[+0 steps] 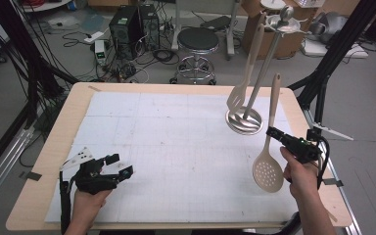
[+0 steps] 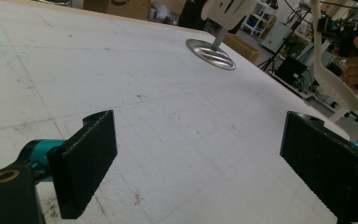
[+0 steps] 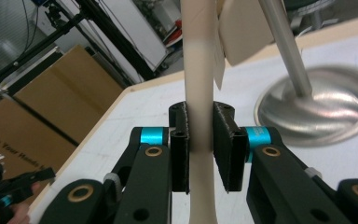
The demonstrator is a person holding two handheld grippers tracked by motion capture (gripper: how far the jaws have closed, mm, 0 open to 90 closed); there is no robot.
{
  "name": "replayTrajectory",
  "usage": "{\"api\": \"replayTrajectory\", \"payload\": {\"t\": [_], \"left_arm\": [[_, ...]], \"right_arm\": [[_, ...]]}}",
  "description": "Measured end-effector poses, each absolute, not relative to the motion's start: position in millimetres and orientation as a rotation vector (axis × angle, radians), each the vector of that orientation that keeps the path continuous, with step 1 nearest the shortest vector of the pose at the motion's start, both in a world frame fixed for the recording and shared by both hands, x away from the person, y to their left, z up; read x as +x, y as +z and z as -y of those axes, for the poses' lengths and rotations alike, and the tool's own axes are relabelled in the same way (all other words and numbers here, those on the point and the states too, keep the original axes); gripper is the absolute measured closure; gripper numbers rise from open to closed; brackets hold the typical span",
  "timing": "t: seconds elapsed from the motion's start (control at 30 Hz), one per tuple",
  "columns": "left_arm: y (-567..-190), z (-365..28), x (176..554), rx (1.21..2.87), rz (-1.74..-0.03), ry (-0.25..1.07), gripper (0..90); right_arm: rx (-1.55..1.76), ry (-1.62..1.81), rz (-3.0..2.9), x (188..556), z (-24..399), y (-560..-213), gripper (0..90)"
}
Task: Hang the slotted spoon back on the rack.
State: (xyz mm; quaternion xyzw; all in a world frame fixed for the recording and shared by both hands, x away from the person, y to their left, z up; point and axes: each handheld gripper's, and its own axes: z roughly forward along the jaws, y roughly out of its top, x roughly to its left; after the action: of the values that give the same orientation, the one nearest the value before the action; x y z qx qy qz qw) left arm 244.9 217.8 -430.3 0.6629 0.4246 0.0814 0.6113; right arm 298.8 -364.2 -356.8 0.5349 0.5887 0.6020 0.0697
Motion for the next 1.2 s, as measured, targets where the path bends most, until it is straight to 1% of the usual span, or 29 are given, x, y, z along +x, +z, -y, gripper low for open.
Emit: {"api": "replayTrajectory", "payload": {"t": [0.5, 0.93, 1.2], "left_arm": [[-429.2, -220.7, 244.3, 1.519, -0.98, 0.187, 11.4], [-428.9, -220.7, 243.7, 1.514, -0.981, 0.187, 11.4], [-428.5, -221.2, 243.5, 1.519, -0.976, 0.192, 11.4]], "right_arm": [[1.44, 1.844, -1.724, 296.2, 339.3, -313.9, 78.1], [1.373, 1.801, -1.665, 294.6, 328.4, -290.1, 78.1], [1.365, 1.788, -1.667, 302.8, 322.7, -279.1, 78.1]]}}
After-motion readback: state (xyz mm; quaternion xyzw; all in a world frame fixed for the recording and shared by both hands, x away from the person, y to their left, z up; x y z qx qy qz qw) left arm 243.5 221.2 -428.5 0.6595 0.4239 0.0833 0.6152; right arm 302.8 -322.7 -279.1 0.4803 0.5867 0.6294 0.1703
